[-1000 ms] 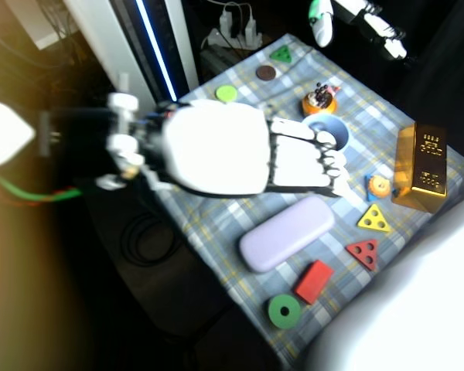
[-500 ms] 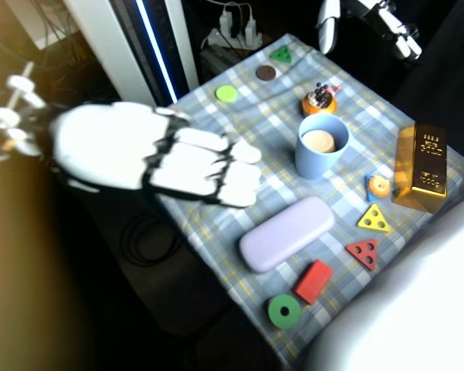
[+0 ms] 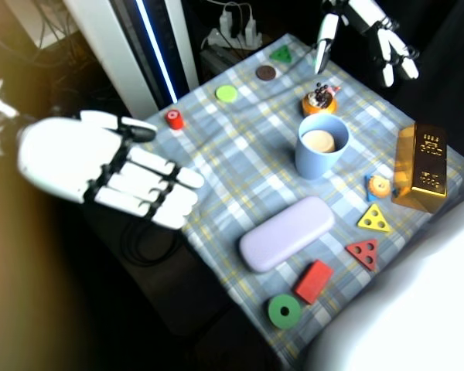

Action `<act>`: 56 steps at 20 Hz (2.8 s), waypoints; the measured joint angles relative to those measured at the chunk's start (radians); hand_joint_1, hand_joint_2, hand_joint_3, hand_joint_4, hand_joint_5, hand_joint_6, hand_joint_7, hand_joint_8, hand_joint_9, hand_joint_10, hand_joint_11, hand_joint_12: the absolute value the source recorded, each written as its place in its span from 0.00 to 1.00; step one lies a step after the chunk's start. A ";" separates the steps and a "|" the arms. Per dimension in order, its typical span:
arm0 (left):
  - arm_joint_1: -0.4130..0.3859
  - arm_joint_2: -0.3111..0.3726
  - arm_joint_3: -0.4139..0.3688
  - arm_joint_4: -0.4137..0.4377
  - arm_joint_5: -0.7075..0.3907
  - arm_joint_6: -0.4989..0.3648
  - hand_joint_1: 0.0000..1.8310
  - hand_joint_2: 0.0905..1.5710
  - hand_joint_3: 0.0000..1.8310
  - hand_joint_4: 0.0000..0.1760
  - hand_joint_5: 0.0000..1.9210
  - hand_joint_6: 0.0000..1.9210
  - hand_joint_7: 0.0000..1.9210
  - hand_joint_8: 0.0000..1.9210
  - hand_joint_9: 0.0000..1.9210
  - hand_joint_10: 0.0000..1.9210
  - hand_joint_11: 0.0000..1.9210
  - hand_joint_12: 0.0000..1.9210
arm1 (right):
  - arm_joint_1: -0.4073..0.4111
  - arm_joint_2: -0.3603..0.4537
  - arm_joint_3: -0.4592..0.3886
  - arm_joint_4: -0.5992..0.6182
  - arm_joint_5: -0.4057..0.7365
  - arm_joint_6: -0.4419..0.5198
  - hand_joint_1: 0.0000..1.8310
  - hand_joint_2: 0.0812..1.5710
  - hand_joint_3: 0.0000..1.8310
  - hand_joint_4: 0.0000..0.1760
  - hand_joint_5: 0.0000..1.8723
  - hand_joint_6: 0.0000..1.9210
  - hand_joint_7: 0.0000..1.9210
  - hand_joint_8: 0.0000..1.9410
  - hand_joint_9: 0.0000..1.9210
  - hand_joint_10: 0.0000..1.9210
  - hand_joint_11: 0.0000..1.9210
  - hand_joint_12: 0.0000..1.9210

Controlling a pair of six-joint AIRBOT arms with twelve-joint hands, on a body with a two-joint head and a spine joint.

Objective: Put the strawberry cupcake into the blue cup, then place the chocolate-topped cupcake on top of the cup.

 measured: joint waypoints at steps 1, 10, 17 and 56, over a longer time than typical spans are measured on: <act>-0.010 -0.013 0.012 0.022 0.029 0.000 0.38 0.44 0.00 0.40 0.18 0.00 0.04 0.01 0.01 0.00 0.00 0.00 | -0.031 0.002 -0.004 0.042 0.029 0.000 0.00 0.63 0.00 0.04 0.00 0.00 0.09 0.00 0.01 0.00 0.00 0.00; -0.079 -0.094 0.103 0.031 0.169 -0.001 0.38 0.44 0.00 0.56 0.21 0.00 0.04 0.00 0.05 0.01 0.05 0.02 | -0.435 0.015 -0.066 0.311 0.370 0.002 0.00 0.63 0.00 0.00 0.03 0.00 0.07 0.00 0.05 0.01 0.01 0.01; -0.087 -0.103 0.117 0.006 0.181 -0.001 0.47 0.46 0.00 0.47 0.37 0.01 0.07 0.00 0.07 0.00 0.03 0.01 | -0.480 0.024 -0.072 0.333 0.465 0.019 0.00 0.65 0.00 0.00 0.02 0.00 0.06 0.00 0.05 0.00 0.02 0.01; -0.481 -0.163 0.242 0.272 0.280 0.000 0.56 0.67 0.00 1.00 0.54 0.47 0.20 0.00 0.14 0.00 0.09 0.05 | -0.494 0.009 -0.069 0.340 0.455 0.037 0.00 0.69 0.01 0.00 0.00 0.00 0.09 0.00 0.04 0.01 0.00 0.00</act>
